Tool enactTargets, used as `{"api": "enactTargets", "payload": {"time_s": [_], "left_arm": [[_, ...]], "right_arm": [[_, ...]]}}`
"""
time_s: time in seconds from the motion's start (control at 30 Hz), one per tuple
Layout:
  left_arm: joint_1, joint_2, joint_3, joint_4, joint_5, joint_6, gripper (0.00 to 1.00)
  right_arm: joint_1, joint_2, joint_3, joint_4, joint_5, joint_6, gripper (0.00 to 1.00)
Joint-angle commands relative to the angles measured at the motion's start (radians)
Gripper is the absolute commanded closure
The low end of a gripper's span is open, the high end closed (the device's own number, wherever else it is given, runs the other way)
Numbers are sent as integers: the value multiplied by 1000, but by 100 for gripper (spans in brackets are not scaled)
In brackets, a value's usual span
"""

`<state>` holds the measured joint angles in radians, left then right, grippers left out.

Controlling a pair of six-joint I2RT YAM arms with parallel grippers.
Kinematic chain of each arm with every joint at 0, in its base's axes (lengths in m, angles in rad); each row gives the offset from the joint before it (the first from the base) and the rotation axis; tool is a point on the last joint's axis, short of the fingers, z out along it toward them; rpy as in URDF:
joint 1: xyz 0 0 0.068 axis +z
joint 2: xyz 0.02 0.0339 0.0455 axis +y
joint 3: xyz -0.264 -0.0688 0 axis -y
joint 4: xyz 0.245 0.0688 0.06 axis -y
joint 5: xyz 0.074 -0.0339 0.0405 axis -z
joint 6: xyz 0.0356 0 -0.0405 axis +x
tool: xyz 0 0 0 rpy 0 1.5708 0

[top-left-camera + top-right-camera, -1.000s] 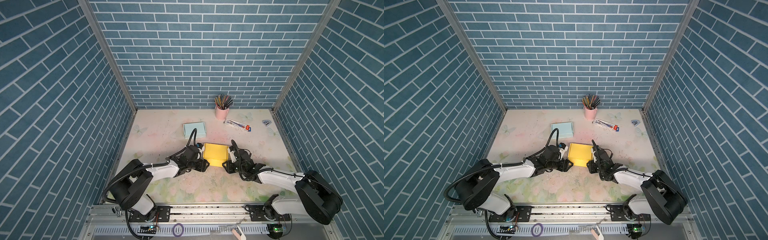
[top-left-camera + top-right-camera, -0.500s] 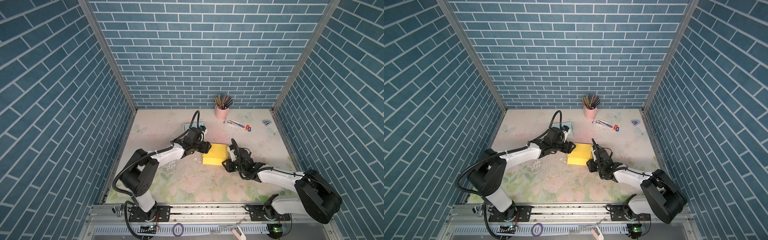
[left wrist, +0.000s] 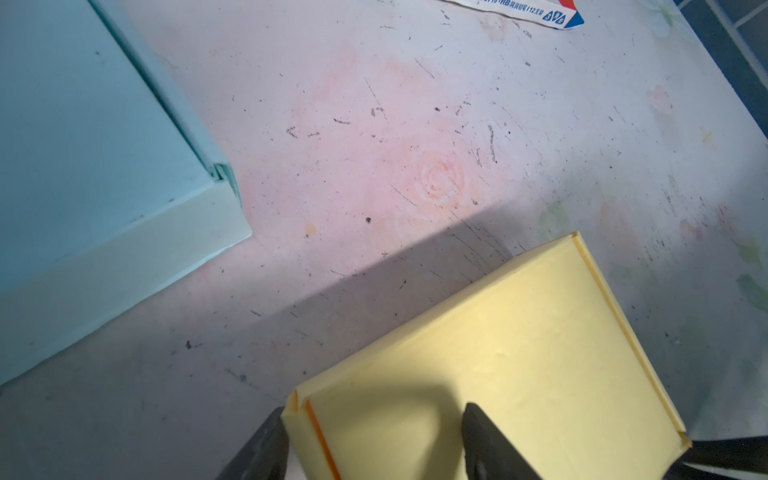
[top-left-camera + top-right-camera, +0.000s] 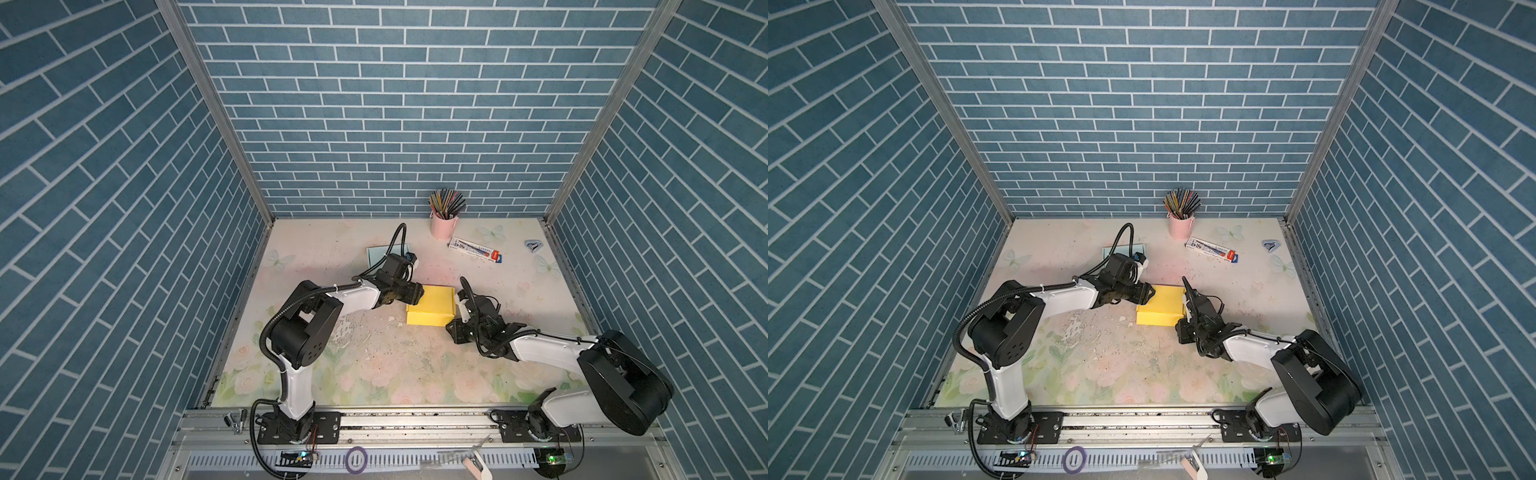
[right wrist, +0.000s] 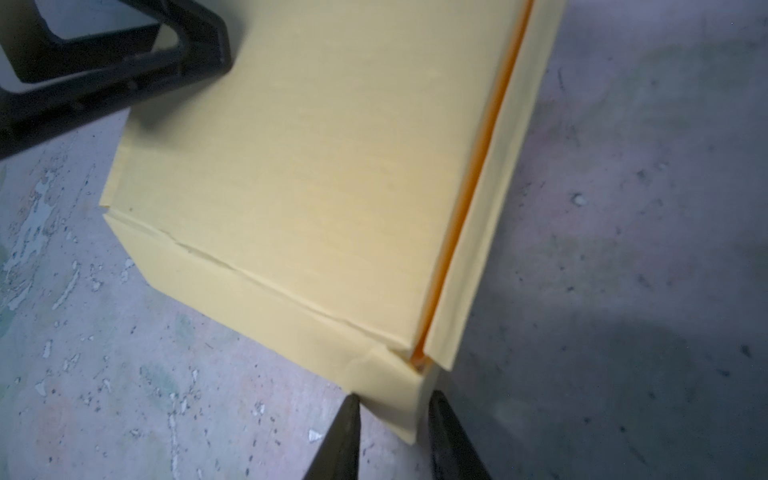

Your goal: Fold the paper box

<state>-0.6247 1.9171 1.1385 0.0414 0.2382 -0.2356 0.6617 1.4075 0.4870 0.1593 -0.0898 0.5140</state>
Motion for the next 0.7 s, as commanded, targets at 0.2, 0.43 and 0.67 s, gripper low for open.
{"api": "enactTargets", "payload": {"time_s": [0.2, 0.43, 0.67], "left_arm": [[0, 45, -36, -30, 33, 24, 37], [0, 19, -73, -18, 47, 11, 37], [0, -20, -101, -16, 66, -22, 37]], "right_arm": [[-52, 93, 82, 11, 85, -43, 75], [-56, 67, 53, 19, 123, -19, 69], [-66, -69, -13, -17, 133, 9, 61]]}}
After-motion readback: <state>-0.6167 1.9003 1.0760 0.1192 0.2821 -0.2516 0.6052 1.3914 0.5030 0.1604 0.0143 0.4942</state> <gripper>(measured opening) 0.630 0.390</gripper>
